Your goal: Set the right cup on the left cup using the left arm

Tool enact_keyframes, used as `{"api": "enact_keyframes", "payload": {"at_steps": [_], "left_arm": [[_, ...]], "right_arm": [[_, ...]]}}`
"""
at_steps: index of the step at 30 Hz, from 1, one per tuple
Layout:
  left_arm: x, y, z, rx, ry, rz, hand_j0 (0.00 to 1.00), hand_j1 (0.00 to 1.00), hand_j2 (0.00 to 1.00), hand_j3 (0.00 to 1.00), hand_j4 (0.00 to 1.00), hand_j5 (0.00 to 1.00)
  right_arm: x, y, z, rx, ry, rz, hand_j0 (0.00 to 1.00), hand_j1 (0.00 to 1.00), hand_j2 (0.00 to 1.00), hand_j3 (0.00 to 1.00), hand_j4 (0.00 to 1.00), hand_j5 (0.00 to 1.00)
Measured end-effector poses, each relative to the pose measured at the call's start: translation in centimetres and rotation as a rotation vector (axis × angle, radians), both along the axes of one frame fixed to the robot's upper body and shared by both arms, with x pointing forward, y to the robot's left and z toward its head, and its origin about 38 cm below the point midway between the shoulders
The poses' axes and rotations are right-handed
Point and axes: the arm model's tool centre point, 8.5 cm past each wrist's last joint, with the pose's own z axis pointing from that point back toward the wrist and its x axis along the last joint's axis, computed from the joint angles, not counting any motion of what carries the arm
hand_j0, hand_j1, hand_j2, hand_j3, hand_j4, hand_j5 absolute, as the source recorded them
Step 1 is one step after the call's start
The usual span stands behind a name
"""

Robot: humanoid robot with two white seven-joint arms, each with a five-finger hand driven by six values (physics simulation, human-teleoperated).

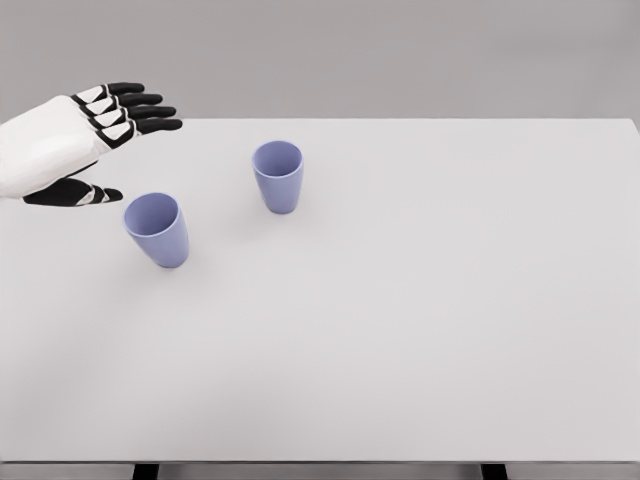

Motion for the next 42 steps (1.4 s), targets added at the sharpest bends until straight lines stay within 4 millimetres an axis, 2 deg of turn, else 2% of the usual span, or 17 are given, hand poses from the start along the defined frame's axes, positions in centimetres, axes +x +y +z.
{"api": "enact_keyframes", "payload": {"at_steps": [11,12,13,15,18,20,22,24,29,33,39,42], "left_arm": [[0.2,0.1,-0.7,0.09,-0.019,0.026,1.0,1.0,1.0,1.0,1.0,1.0],[0.3,0.2,0.1,0.109,-0.039,0.028,1.0,1.0,1.0,1.0,1.0,1.0],[0.8,0.0,1.8,0.143,-0.083,0.024,1.0,1.0,1.0,1.0,1.0,1.0],[2.4,-1.2,5.7,0.198,-0.167,-0.004,1.0,1.0,1.0,1.0,1.0,1.0],[4.9,-3.3,9.7,0.261,-0.229,-0.036,1.0,1.0,1.0,1.0,1.0,1.0],[7.1,-5.1,9.2,0.291,-0.2,-0.055,1.0,1.0,1.0,1.0,1.0,1.0],[8.7,-6.3,5.8,0.327,-0.111,-0.074,1.0,1.0,1.0,1.0,1.0,1.0],[9.7,-7.0,3.9,0.349,-0.062,-0.083,1.0,1.0,1.0,1.0,1.0,1.0],[12.1,-9.7,3.2,0.423,-0.031,-0.103,1.0,1.0,1.0,1.0,1.0,1.0],[12.7,-12.6,0.0,0.546,-0.001,-0.152,1.0,1.0,1.0,1.0,1.0,1.0],[12.9,-14.8,-0.4,0.621,-0.03,-0.182,1.0,1.0,1.0,1.0,1.0,1.0],[12.9,-16.2,-1.3,0.648,-0.042,-0.206,1.0,1.0,1.0,1.0,1.0,1.0]], "right_arm": [[-0.2,0.0,0.0,0.0,0.004,-0.003,1.0,1.0,1.0,1.0,1.0,1.0],[-0.2,0.0,0.0,0.0,0.004,-0.003,1.0,1.0,1.0,1.0,1.0,1.0],[-0.2,0.0,0.0,0.0,0.004,-0.003,1.0,1.0,1.0,1.0,1.0,1.0],[-0.2,0.0,0.0,0.0,0.004,-0.003,1.0,1.0,1.0,1.0,1.0,1.0],[-0.2,0.0,0.0,0.0,0.004,-0.003,1.0,1.0,1.0,1.0,1.0,1.0],[-0.2,0.0,0.0,0.0,0.004,-0.003,1.0,1.0,1.0,1.0,1.0,1.0],[-0.2,0.0,0.0,0.0,0.004,-0.003,1.0,1.0,1.0,1.0,1.0,1.0],[-0.2,0.0,0.0,0.0,0.004,-0.003,1.0,1.0,1.0,1.0,1.0,1.0],[-0.2,0.0,0.0,0.0,0.004,-0.003,1.0,1.0,1.0,1.0,1.0,1.0],[-0.2,0.0,0.0,0.0,0.004,-0.003,1.0,1.0,1.0,1.0,1.0,1.0],[-0.2,0.0,0.0,0.0,0.004,-0.003,1.0,1.0,1.0,1.0,1.0,1.0],[-0.2,0.0,0.0,0.0,0.004,-0.003,1.0,1.0,1.0,1.0,1.0,1.0]]}}
